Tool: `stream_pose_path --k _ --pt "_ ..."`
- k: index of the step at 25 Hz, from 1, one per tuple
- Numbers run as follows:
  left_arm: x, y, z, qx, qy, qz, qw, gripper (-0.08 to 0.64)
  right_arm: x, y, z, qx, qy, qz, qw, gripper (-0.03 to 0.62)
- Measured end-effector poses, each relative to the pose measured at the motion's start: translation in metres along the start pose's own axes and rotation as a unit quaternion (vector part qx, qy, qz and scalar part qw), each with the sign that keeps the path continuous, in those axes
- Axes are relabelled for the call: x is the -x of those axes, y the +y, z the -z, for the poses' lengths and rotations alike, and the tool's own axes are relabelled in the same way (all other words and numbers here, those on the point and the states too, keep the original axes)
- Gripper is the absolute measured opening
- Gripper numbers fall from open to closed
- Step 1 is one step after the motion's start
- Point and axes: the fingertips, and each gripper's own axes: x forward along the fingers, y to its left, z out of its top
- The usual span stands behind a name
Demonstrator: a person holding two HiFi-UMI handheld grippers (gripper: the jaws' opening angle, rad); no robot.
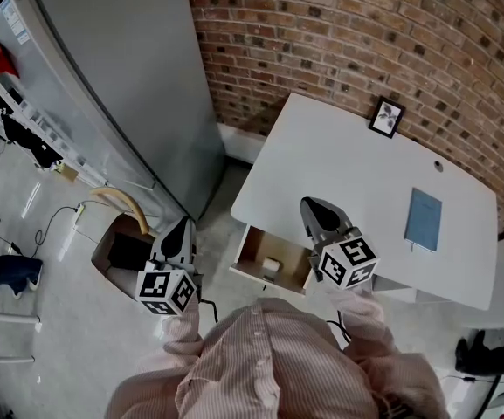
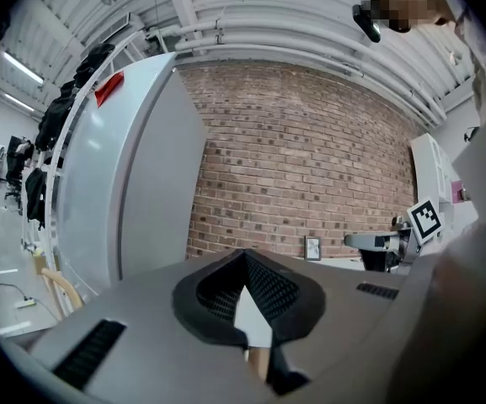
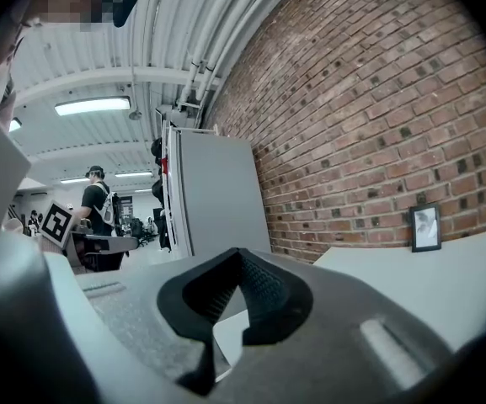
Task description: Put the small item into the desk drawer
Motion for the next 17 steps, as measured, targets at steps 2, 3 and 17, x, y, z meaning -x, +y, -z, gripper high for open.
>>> stream_pose_path --k 2,3,17 --pt "-0.001 0.0 -0.001 -0.003 0.001 0.001 1.0 -0.002 0.001 -0.002 0.0 0.0 -0.001 0.003 1.0 0.005" --pt "-0.002 0.0 -0.002 -0.005 0.002 0.001 1.0 -0.002 0.002 -0.003 -0.001 -0.001 -0.002 0.004 1.0 0.006" --pt "-0.006 0.0 0.008 -0.014 0.019 0.004 0.9997 -0.002 0.001 -0.012 0.007 -0.008 0.001 0.021 1.0 0.005"
